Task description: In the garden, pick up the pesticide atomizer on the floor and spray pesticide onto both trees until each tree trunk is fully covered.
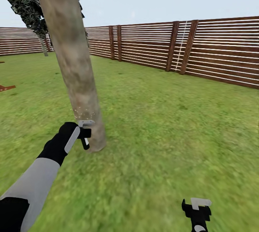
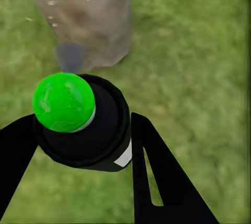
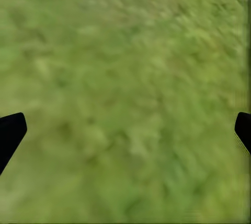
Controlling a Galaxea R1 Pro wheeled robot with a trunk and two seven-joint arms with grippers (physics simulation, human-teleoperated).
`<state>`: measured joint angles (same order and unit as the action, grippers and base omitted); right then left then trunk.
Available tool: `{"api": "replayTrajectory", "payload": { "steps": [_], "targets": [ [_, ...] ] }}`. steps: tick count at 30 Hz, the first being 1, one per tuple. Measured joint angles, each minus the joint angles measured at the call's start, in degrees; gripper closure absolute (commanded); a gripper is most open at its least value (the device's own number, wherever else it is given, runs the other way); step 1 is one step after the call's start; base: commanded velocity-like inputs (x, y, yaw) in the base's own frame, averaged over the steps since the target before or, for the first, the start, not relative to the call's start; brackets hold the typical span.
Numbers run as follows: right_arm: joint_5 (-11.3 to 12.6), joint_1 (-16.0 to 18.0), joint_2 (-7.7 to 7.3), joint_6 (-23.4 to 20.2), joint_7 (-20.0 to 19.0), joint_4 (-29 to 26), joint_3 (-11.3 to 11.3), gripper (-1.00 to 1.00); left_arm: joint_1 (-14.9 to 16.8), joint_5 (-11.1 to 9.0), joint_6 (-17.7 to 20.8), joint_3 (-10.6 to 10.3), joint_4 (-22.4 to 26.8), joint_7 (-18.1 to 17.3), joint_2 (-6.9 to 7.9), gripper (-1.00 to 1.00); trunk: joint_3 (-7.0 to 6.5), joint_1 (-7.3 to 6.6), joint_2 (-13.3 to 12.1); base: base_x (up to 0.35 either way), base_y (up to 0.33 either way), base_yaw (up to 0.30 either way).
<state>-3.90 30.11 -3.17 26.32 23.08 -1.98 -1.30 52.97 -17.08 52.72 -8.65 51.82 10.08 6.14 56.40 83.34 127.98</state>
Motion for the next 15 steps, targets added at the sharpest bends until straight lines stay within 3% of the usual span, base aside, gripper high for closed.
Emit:
{"api": "replayTrajectory", "payload": {
  "steps": [5, 6, 8, 11, 15],
  "targets": [
    [0.0, 0.0, 0.02, 0.0, 0.0, 0.0, 0.0, -1.0, -0.1, 0.8, 0.0, 0.1, 0.0, 0.1, 0.21, 1.0, 0.0, 0.0, 0.0, 0.011, -0.276, 0.178],
    [0.0, 0.0, 0.01, 0.0, 0.0, 0.0, 0.0, -1.0, -0.1, 1.9, 0.0, 0.1, -0.1, 0.2, 1.29, 1.0, 0.0, -0.01, 0.0, 0.094, -0.276, 0.271],
    [0.0, 0.0, 0.02, 0.0, 0.0, 0.0, 0.0, -1.0, -0.2, 1.9, -0.1, 0.2, -0.5, 0.2, 3.17, 1.0, 0.0, -0.01, 0.0, 0.123, -0.276, 0.273],
    [0.0, 0.0, 0.07, 0.0, 0.0, 0.0, 0.0, -1.0, -2.1, 1.6, -0.2, 0.2, -0.9, 0.3, 4.19, 1.0, 0.01, -0.01, 0.0, 0.149, -0.265, 0.246],
    [0.0, 0.0, 0.09, 0.0, 0.0, -0.1, 0.0, -1.0, -3.0, 1.0, -0.8, -0.1, -2.1, 0.5, 3.52, 1.0, 0.0, -0.02, 0.0, 0.215, -0.214, 0.058]
  ]
}}
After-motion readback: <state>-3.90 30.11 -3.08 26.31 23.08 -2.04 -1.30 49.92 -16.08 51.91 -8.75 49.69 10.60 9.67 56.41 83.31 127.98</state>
